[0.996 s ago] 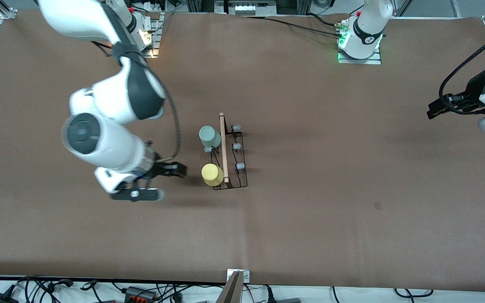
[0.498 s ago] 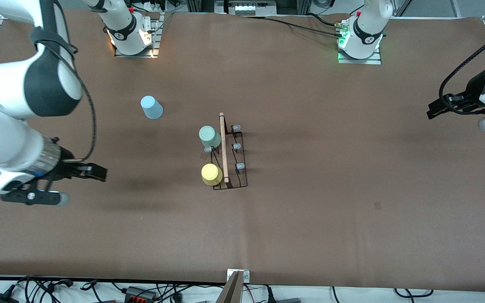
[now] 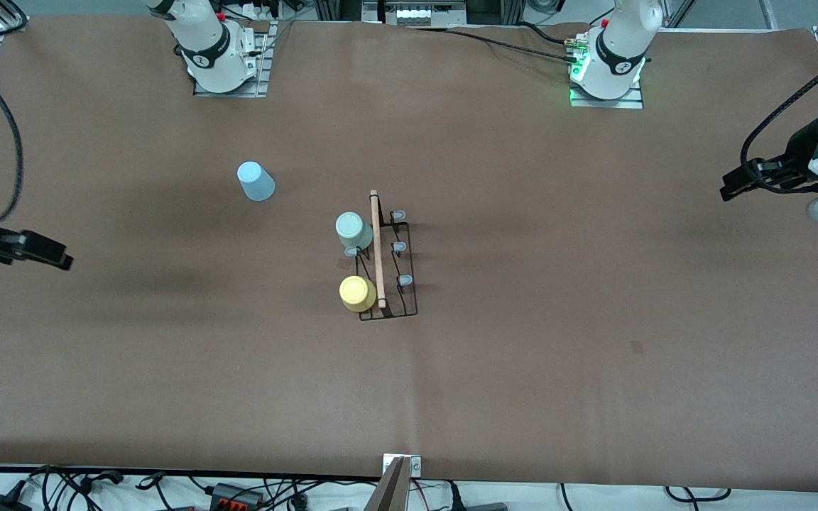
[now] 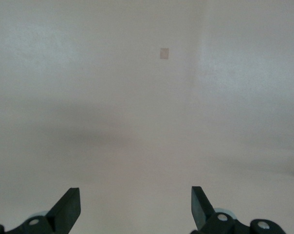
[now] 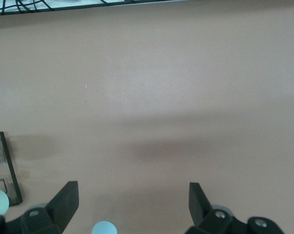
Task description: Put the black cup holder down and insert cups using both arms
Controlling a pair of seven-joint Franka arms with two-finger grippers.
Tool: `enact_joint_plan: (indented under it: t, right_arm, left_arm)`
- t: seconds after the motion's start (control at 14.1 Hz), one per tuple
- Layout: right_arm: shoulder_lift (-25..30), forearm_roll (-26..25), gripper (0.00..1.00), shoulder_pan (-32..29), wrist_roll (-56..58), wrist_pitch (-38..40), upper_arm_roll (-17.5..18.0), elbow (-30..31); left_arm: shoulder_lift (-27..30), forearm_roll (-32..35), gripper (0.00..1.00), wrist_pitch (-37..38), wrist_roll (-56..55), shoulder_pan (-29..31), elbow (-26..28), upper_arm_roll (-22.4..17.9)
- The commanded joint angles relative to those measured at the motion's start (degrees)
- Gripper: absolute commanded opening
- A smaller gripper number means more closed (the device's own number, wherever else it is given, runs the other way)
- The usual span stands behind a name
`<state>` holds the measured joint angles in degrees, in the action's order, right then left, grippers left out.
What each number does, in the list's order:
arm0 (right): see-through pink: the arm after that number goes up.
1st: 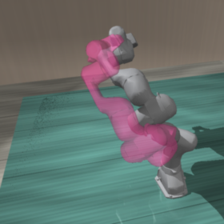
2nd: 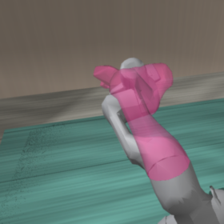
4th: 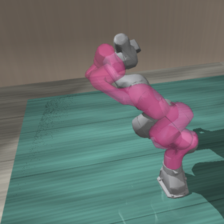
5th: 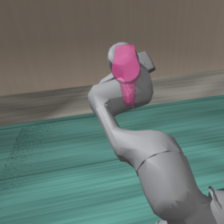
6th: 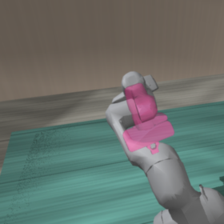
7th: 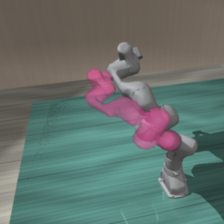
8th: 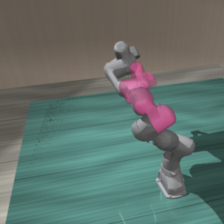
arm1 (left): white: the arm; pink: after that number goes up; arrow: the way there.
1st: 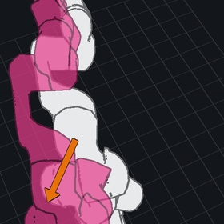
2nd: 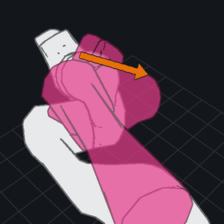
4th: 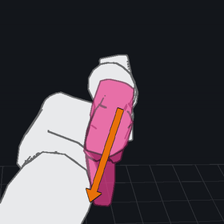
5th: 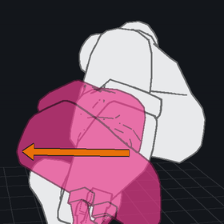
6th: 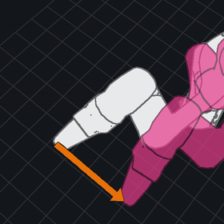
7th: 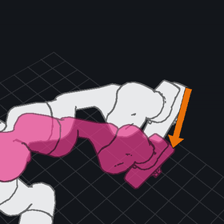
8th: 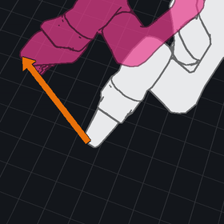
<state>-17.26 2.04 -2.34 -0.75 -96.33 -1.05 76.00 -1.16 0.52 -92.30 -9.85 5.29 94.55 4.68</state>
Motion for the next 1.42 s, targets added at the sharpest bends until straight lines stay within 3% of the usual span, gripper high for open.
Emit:
enact_joint_plan:
  t: [0.0, 0.21, 0.78, 1.35]
  right_arm:
    - [4.3, -0.8, 1.0, -1.2, 2.9, 0.8, 1.8, 3.9]
    - [5.1, -1.5, 1.0, -1.2, 2.2, 5.1, 1.8, 4.6]
    - [15.3, -2.4, 1.0, -1.1, 2.5, -5.3, 1.8, 22.2]
    - [15.9, -3.7, 1.0, -1.2, 4.1, -3.3, 1.8, 20.9]
  left_arm:
    - [-0.3, 0.4, 1.0, 0.2, 0.5, 0.2, -1.0, 0.2]
    - [-0.3, 0.4, 1.0, 0.3, 0.5, 0.2, -1.0, 0.2]
    - [-0.2, 0.4, 1.0, 0.3, 0.4, 0.2, -1.0, 0.2]
    - [-0.3, 0.4, 1.0, 0.3, 0.4, 0.2, -1.0, 0.2]
